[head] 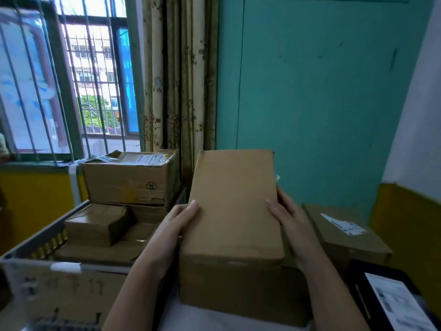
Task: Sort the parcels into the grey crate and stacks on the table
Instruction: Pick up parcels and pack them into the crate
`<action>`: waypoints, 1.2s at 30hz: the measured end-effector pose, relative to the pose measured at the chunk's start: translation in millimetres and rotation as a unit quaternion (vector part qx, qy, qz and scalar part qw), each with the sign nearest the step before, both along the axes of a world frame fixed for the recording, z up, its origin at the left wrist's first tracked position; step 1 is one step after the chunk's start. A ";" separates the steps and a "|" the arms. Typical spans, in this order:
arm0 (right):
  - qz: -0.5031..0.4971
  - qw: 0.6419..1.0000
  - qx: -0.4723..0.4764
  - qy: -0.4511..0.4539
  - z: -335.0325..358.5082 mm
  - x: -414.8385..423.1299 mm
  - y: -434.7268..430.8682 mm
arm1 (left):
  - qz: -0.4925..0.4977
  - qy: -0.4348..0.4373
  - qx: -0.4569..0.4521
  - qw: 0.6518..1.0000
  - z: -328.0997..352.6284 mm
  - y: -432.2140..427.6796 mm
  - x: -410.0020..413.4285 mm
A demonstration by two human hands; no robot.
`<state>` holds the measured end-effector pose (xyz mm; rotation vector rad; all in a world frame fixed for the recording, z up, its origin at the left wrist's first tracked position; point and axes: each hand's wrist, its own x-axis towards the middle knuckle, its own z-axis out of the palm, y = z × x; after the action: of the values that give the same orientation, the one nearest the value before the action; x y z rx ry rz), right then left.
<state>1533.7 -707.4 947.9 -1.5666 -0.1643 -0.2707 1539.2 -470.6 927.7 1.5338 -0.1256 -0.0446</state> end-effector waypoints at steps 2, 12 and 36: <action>-0.028 0.999 0.020 0.032 -2.8 3.3 2.0 | 0.004 -0.003 -0.029 1.000 -5.7 0.4 6.5; -0.050 0.980 0.098 0.164 -12.5 24.6 13.9 | -0.050 -0.037 -0.034 0.997 -18.7 22.7 21.8; -0.162 0.945 0.167 0.228 -31.8 15.3 76.7 | -0.135 -0.017 -0.027 0.990 -18.3 66.2 49.1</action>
<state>1549.0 -630.7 916.2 -1.2728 0.4841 -0.1728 1588.3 -404.4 909.4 1.4547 -0.3580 -0.2295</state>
